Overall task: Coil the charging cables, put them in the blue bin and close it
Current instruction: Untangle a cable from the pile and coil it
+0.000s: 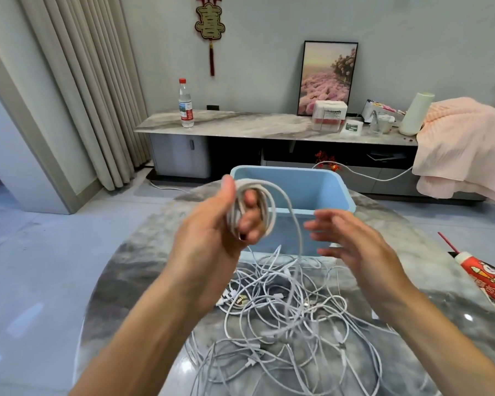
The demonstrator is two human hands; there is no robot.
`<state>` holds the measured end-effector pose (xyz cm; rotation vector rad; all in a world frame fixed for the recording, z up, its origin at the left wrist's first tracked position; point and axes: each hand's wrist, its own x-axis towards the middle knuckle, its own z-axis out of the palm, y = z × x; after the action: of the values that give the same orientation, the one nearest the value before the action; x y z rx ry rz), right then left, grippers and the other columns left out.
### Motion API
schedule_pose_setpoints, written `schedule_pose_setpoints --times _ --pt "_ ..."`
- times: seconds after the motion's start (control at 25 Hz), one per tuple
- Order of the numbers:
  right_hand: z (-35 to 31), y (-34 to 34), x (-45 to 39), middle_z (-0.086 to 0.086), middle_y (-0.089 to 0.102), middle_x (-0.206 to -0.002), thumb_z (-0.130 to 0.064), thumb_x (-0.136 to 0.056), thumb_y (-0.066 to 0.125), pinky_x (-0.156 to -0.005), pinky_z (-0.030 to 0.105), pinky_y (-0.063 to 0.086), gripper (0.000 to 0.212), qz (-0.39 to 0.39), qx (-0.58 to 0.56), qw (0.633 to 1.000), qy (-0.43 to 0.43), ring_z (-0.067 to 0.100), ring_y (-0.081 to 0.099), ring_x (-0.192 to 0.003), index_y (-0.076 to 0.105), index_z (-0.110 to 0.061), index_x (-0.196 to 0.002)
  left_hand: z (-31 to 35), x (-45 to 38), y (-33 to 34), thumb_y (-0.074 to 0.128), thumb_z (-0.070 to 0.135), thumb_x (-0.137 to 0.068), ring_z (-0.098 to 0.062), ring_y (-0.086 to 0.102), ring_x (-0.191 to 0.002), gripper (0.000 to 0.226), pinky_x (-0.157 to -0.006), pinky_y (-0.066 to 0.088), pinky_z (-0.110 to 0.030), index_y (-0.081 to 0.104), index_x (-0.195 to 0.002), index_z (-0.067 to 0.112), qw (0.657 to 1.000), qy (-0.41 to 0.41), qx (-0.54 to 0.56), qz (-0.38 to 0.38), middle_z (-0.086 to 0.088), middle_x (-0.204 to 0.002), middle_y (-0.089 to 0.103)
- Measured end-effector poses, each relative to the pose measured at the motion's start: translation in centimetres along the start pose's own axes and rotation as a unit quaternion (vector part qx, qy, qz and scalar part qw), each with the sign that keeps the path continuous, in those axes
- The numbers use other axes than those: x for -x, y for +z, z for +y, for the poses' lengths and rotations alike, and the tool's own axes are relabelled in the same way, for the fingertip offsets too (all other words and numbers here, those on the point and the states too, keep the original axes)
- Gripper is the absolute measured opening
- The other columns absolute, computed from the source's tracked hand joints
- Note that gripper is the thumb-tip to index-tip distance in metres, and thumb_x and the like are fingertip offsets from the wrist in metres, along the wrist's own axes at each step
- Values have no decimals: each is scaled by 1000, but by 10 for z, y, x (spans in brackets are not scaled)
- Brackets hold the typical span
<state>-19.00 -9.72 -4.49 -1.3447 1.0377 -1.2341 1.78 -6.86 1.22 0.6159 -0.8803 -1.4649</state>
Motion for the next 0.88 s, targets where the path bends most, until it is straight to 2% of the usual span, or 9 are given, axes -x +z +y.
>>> schedule_pose_setpoints --times 0.08,0.12,0.2,0.28,0.36,0.48,0.64,0.76,0.88 --pt "-16 23 13 10 70 -115 -51 -89 57 -89 40 51 45 -104 -35 994 5 29 67 -104 65 -20 -120 -9 1 7 41 38 -92 -14 36 -50 38 -53 36 -20 52 -77 6 998 0 -56 4 -1 -53 38" --pt "-20 32 19 11 71 -112 -51 -88 60 -84 38 54 42 -124 -37 992 1 29 69 -95 67 -21 -116 -12 2 9 40 38 -93 -15 38 -49 39 -50 38 -19 53 -77 5 997 1 -83 2 -1 -52 39" --pt "-28 40 24 9 71 -87 -37 -88 62 -54 31 52 21 -86 -57 995 -1 21 62 -57 73 -20 -94 -16 3 8 41 39 -93 -15 39 -47 40 -49 38 -20 53 -78 4 994 -5 -109 -4 -2 -52 40" --pt "-31 32 20 5 54 -61 -31 -82 61 -37 18 28 19 -43 -91 995 7 8 36 -38 74 -18 -81 -17 4 9 42 39 -92 -14 37 -47 40 -48 36 -20 53 -77 4 995 -30 -98 -16 -3 -53 39" --pt "-32 19 15 1 42 -53 -36 -75 68 -38 15 19 21 -42 -118 992 20 4 26 -38 75 -17 -77 -16 7 13 43 37 -92 -14 33 -49 38 -47 33 -20 54 -74 5 996 -73 -47 -35 -2 -55 38" --pt "-30 13 12 -3 41 -52 -40 -66 81 -38 12 24 29 -72 -139 988 18 3 31 -41 75 -15 -79 -14 10 16 40 30 -96 -11 31 -48 37 -45 31 -20 53 -73 5 991 -115 37 -59 -2 -59 42" --pt "-23 23 10 0 38 -53 -30 -77 68 -37 13 20 17 -39 -131 990 46 5 26 -43 76 -15 -81 -16 11 13 34 20 -93 -16 37 -56 28 -61 35 -27 53 -82 3 982 -118 116 -92 -7 -65 45" --pt "-8 46 21 -5 37 -52 -21 -98 52 -40 17 22 27 -11 -15 1000 12 7 27 -45 70 -17 -78 -22 8 7 35 20 -95 -22 50 -69 30 -87 32 -37 58 -95 1 983 -95 137 -81 -10 -73 49" --pt "1 59 33 -9 43 -53 -20 -104 45 -50 28 32 26 -14 133 991 -30 10 36 -51 60 -23 -84 -28 5 3 38 21 -96 -20 63 -84 33 -89 39 -39 61 -111 3 995 -45 71 -48 -9 -87 61"
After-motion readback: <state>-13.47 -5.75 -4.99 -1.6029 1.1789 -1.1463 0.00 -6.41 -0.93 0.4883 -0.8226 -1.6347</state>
